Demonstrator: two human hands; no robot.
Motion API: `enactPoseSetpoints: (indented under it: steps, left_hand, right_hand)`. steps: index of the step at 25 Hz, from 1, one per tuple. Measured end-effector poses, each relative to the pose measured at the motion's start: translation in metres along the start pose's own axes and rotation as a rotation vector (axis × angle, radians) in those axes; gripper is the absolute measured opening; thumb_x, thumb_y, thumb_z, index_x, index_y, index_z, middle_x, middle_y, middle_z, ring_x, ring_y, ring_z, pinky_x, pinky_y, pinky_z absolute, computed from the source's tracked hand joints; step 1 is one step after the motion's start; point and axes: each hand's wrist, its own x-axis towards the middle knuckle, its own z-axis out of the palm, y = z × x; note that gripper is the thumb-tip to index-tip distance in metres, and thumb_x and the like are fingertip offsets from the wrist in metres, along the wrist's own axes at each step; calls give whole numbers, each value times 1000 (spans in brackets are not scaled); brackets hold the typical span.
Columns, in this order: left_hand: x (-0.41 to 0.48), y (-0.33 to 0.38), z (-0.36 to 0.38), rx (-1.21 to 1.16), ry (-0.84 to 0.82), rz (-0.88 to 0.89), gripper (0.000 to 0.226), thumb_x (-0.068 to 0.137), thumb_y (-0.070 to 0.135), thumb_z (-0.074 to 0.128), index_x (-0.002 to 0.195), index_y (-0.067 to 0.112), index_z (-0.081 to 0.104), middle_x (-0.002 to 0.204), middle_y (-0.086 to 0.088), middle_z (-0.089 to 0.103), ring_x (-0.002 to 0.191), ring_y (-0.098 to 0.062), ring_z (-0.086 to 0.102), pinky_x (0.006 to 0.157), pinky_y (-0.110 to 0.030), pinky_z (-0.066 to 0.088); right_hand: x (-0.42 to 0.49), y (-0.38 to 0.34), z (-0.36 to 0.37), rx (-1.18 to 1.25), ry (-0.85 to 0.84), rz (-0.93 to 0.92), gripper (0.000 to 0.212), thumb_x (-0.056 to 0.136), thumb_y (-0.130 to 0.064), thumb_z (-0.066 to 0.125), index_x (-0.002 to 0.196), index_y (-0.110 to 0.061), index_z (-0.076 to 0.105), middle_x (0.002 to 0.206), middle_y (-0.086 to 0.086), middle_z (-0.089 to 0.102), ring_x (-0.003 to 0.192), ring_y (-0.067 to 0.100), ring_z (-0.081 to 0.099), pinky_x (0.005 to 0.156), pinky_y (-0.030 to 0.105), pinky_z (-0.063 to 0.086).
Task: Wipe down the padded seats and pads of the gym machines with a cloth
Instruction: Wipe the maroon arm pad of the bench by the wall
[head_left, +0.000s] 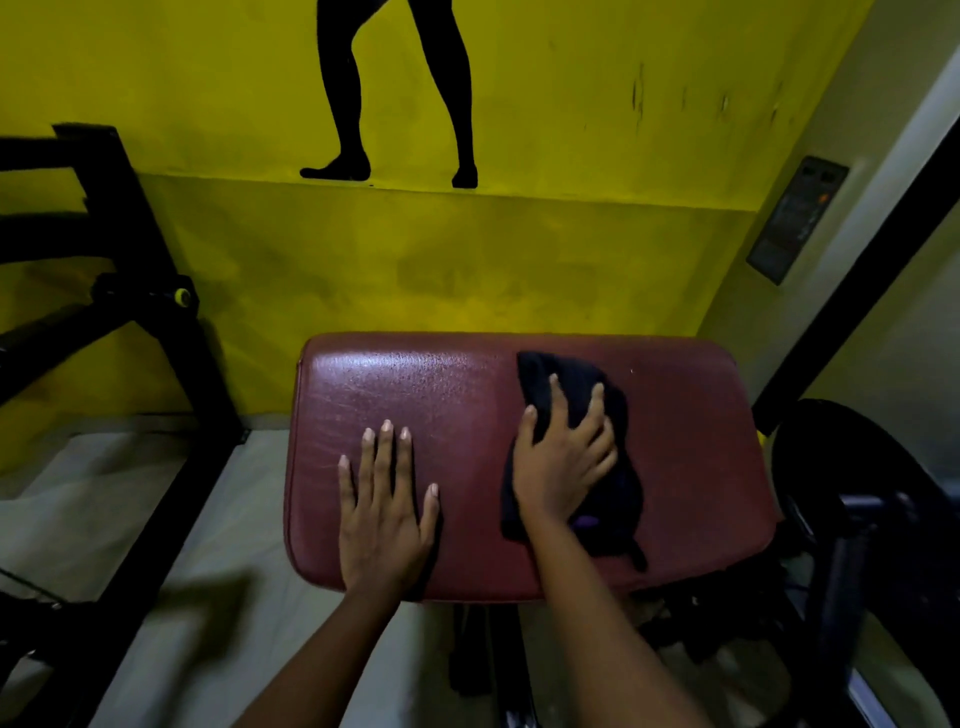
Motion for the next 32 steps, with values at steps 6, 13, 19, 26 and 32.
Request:
enactPoseSetpoints:
  steps: [6,13,19,26,32]
  left_hand:
    - [5,49,-2,-155,28,7,60,95,39,27,143,2,34,150,-17,32,141,-25,20,114,-44,10]
    - [-1,116,27,-24,-38,118,66,94,47,25,148,9,25,156,-11,21,145,-24,13,117,-45,8]
    - [-3,122,27,33,-40,90,66,94,45,24,149,10,20,158,-9,15,146,-22,8,117,-46,9]
    - [-4,120,28,50,-63,85,66,97,48,10,148,8,24,157,-9,18,146,-22,11,117,-47,12]
    - [-5,121,25,49,-53,100,67,96,49,10,148,9,25,158,-7,18,146,-21,11,117,-46,11]
  right_hand:
    - [-45,52,-21,-1,-147,-445,49,87,-48,42,135,-43,41,147,4,38,126,22,37,96,48,39]
    - [98,159,-46,-46,-75,-267,49,86,-51,42,132,-38,49,146,7,39,123,36,43,97,55,33]
    - [42,105,-26,15,-14,-197,47,86,-47,42,133,-43,46,147,9,37,120,36,43,94,52,37]
    - [97,53,-3,-10,-197,-698,49,85,-55,35,131,-43,47,145,5,40,121,29,44,95,49,37]
    - [177,111,-24,-56,-204,-416,43,90,-52,45,126,-32,56,141,9,45,126,32,41,100,48,28]
